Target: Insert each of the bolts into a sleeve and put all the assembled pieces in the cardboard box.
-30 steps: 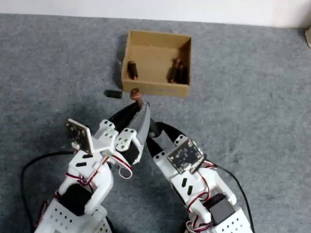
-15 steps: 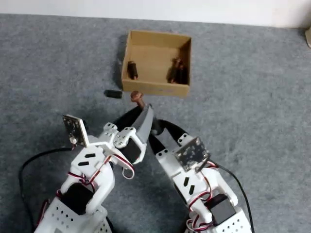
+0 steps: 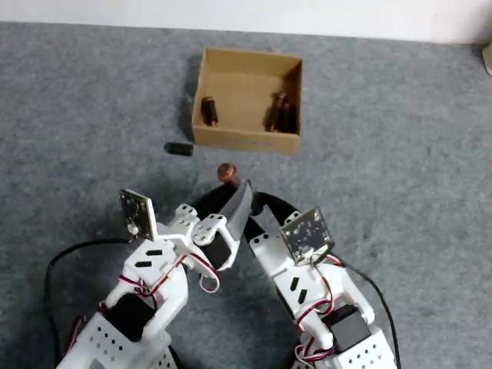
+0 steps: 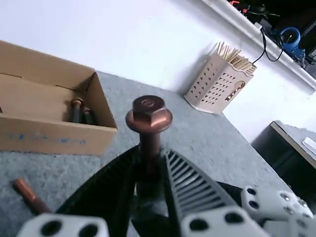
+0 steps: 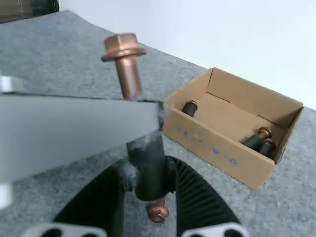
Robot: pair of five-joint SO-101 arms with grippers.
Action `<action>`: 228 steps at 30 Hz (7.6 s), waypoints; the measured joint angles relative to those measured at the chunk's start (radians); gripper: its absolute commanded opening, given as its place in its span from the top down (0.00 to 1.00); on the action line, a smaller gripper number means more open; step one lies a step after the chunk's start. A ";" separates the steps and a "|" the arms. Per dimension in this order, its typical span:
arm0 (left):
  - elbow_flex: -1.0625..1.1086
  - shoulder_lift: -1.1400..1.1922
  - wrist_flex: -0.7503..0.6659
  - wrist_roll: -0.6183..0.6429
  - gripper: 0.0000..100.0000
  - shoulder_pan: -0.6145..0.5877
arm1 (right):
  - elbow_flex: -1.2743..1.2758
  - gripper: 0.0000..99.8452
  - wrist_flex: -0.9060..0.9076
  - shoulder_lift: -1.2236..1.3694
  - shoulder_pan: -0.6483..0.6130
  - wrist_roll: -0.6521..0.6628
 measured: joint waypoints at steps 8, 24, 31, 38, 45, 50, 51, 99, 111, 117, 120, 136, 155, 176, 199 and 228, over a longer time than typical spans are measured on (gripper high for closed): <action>-0.049 0.002 0.094 -0.020 0.61 -0.083 | -0.002 1.00 -0.003 -0.002 0.025 -0.005; -0.189 0.015 0.350 0.028 0.62 -0.153 | -0.005 1.00 -0.015 -0.003 0.034 -0.006; -0.296 0.000 0.368 0.178 0.64 -0.334 | -0.005 1.00 -0.015 -0.003 0.034 -0.006; -0.299 0.009 0.396 0.135 0.95 -0.491 | 0.046 1.00 -0.100 -0.003 0.034 -0.006; -0.221 0.009 0.365 -0.434 0.99 -0.499 | 0.095 1.00 -0.141 -0.003 0.011 -0.006; -0.089 0.011 0.224 -0.562 0.99 -0.548 | 0.095 1.00 -0.143 -0.003 0.012 -0.006; -0.069 0.011 0.201 -0.568 0.99 -0.563 | 0.095 1.00 -0.143 -0.003 0.012 -0.006; -0.379 1.036 -0.164 -0.522 0.99 -0.749 | -3.179 0.56 0.664 3.070 0.325 0.132; -0.379 1.036 -0.166 -0.522 0.99 -0.749 | -3.195 0.63 0.948 2.932 0.327 0.130; -0.379 1.036 -0.166 -0.529 0.99 -0.740 | -3.196 0.63 1.122 2.739 0.330 0.075; -0.379 1.036 -0.166 -0.663 0.99 -0.657 | -3.199 0.63 1.168 2.667 0.318 0.068; -0.534 1.036 0.486 -1.682 0.99 -0.160 | -3.199 0.63 1.172 2.616 0.437 0.092; -0.848 1.274 0.718 -1.985 0.84 -0.110 | -3.199 0.63 1.172 2.616 0.614 0.110; -1.870 2.124 1.122 -1.985 0.84 -0.121 | -3.199 0.63 1.174 2.616 0.680 0.118; -2.082 2.386 1.201 -1.985 0.84 -0.199 | -3.199 0.63 1.174 2.616 0.698 0.118; -2.031 2.386 1.258 -1.984 0.99 -0.180 | -3.199 0.63 1.174 2.616 0.749 0.118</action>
